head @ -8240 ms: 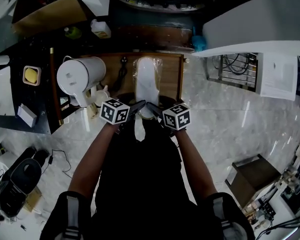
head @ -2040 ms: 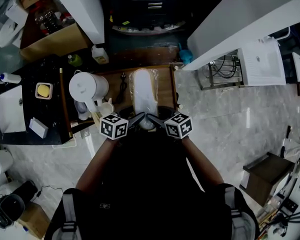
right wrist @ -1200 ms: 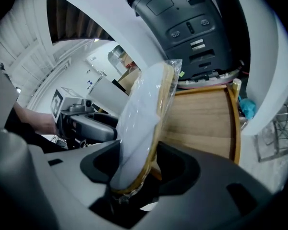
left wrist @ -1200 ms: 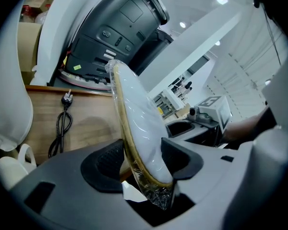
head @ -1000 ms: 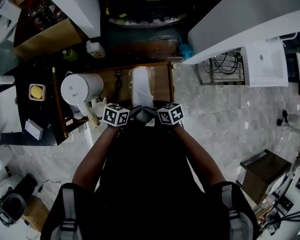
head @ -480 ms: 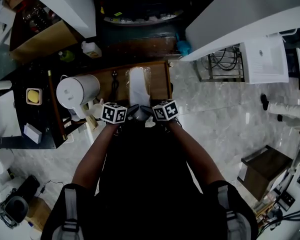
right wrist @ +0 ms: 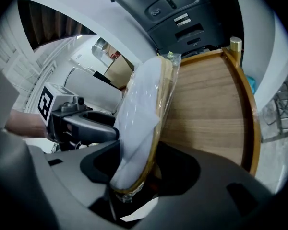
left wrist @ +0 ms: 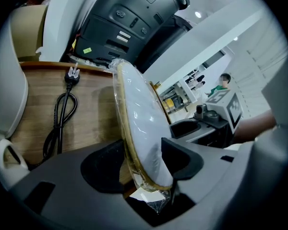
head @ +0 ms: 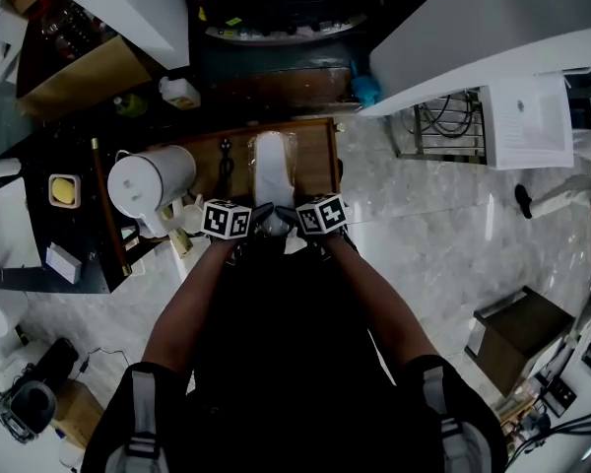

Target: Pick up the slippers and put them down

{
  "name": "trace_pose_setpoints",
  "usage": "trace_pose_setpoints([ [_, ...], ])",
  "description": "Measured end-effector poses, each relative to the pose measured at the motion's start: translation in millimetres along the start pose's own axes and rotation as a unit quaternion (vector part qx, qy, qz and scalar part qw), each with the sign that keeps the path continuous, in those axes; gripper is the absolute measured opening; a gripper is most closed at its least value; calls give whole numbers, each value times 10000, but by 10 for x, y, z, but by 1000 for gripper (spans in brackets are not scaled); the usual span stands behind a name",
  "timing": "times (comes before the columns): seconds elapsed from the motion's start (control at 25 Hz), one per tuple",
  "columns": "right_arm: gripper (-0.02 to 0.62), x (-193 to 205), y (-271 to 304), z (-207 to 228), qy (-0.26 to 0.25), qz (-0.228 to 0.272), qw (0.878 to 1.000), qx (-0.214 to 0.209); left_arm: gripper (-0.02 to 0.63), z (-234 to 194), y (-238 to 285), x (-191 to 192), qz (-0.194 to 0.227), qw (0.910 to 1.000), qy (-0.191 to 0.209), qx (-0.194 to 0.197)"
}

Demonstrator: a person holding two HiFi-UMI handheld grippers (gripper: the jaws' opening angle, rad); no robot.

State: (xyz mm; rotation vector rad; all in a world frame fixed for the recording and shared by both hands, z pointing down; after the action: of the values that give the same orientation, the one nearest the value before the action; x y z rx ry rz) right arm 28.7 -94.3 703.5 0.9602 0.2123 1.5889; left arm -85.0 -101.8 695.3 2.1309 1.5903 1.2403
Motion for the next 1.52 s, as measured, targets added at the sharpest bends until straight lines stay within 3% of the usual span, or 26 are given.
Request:
trace_pose_setpoints([
  [0.96,229,100,244,109,-320,-182,9989,284,250,-279,185,222,-491,9981,-205,-324],
  [1.04,229,105,257,109,-343,-211,9987,325,250,-297,195,222,-516,9979,-150,-357],
  [1.24,230,94,290,127,-469,-229,9978,405,281,-307,231,191,-628,9950,468,-624],
  [1.52,241,39,257,69,-652,-208,9972,294,282,-300,181,163,-632,9967,322,-400],
])
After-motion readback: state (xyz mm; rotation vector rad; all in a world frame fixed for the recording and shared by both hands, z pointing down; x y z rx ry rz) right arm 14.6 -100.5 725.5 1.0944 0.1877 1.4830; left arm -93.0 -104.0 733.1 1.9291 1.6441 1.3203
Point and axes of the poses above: the fingertips, and each gripper's own axes: y forward along the fingers, z to its right, x out of its underside, the point moved 5 cm from there along -y, backward along the fingers, and after that the axes turned 15 degrees about z, right-handed, at the moved point
